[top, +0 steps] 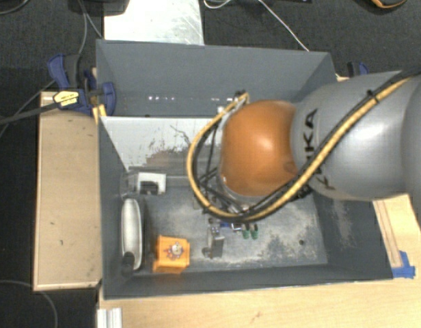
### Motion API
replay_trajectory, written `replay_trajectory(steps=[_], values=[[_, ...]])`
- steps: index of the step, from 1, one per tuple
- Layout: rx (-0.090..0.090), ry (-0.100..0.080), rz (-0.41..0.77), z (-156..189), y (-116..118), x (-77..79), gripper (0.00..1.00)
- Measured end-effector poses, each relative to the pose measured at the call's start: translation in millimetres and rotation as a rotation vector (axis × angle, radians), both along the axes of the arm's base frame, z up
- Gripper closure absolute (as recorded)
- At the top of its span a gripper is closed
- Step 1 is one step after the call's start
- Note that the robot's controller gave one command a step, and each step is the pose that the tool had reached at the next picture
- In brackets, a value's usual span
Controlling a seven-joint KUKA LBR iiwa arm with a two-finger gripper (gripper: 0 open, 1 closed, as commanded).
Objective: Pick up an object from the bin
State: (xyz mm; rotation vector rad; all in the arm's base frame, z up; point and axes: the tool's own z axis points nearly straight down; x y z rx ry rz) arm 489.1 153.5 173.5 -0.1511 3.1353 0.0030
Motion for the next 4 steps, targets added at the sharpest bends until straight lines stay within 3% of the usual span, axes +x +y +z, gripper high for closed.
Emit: replay_trajectory(steps=[1, 2, 3, 4], values=[[-0.005, 0.000, 0.001, 3, 3, 6.7, 0.00], [0.001, -0.002, 0.117, 20, 27, 13.7, 0.00], [-0.004, 0.000, 0.183, -50, 29, -9.7, 0.00], [0.001, -0.003, 0.300, -62, 58, 1.4, 0.00]])
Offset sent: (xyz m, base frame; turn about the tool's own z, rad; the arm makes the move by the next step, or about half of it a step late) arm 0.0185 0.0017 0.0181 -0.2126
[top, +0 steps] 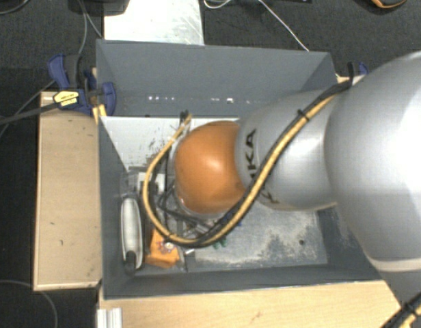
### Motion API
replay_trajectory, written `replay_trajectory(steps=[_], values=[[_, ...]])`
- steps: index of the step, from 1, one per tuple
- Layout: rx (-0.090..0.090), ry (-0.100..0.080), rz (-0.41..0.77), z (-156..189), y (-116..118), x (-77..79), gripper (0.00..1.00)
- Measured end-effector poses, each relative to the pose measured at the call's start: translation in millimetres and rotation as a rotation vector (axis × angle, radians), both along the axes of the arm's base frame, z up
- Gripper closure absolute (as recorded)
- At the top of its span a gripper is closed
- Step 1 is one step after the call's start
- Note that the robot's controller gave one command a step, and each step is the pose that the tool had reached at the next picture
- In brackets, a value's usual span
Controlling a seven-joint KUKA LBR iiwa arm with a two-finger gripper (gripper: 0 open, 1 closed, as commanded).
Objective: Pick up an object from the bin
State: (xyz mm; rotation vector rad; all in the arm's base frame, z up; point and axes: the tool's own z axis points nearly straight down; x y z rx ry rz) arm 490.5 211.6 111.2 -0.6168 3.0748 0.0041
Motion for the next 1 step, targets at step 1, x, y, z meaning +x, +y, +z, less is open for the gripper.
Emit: replay_trajectory(steps=[1], values=[[-0.010, -0.004, -0.092, -41.2, 19.5, 6.5, 0.00]])
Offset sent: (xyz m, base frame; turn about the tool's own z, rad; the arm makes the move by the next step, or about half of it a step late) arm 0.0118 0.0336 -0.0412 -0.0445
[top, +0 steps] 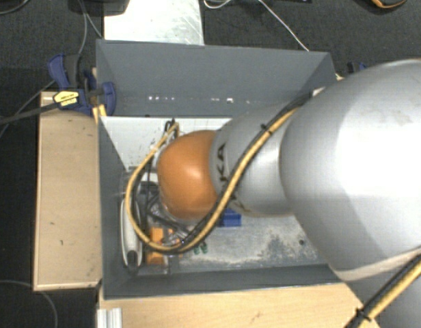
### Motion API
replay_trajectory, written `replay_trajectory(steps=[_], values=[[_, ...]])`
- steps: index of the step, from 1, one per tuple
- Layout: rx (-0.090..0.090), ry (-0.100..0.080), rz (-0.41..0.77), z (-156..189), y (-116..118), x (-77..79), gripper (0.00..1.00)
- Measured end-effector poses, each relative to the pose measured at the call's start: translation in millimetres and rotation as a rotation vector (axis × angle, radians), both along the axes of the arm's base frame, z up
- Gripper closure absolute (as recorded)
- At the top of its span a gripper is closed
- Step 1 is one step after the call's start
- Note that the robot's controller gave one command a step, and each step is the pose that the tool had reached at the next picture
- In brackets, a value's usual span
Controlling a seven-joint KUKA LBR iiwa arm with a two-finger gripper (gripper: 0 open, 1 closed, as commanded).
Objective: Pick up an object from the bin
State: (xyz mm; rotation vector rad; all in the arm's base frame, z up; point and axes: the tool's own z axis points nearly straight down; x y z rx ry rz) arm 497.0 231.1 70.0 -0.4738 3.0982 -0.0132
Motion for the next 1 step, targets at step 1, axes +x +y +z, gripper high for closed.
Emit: replay_trajectory(steps=[1], values=[[-0.007, 0.004, 0.120, 1.5, 3.4, 9.9, 1.00]])
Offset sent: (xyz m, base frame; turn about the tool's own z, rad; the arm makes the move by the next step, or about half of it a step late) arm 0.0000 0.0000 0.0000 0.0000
